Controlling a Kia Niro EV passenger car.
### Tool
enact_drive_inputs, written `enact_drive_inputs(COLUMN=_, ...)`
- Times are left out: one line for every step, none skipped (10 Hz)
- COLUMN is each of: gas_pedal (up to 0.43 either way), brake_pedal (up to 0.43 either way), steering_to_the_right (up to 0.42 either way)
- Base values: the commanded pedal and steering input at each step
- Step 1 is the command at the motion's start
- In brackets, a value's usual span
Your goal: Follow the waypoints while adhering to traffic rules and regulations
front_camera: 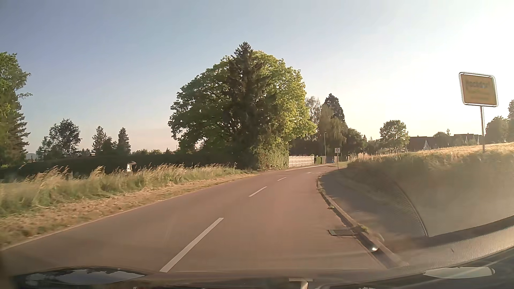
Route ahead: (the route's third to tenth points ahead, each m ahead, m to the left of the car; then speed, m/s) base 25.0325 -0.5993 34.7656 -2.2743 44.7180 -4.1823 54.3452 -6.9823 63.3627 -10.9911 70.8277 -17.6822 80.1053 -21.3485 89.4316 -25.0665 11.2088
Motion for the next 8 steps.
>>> enact_drive_inputs(gas_pedal=0.000, brake_pedal=0.000, steering_to_the_right=0.023)
enact_drive_inputs(gas_pedal=0.000, brake_pedal=0.000, steering_to_the_right=0.024)
enact_drive_inputs(gas_pedal=0.000, brake_pedal=0.000, steering_to_the_right=0.023)
enact_drive_inputs(gas_pedal=0.000, brake_pedal=0.000, steering_to_the_right=0.024)
enact_drive_inputs(gas_pedal=0.000, brake_pedal=0.000, steering_to_the_right=0.024)
enact_drive_inputs(gas_pedal=0.000, brake_pedal=0.000, steering_to_the_right=0.024)
enact_drive_inputs(gas_pedal=0.000, brake_pedal=0.000, steering_to_the_right=0.027)
enact_drive_inputs(gas_pedal=0.000, brake_pedal=0.000, steering_to_the_right=0.029)
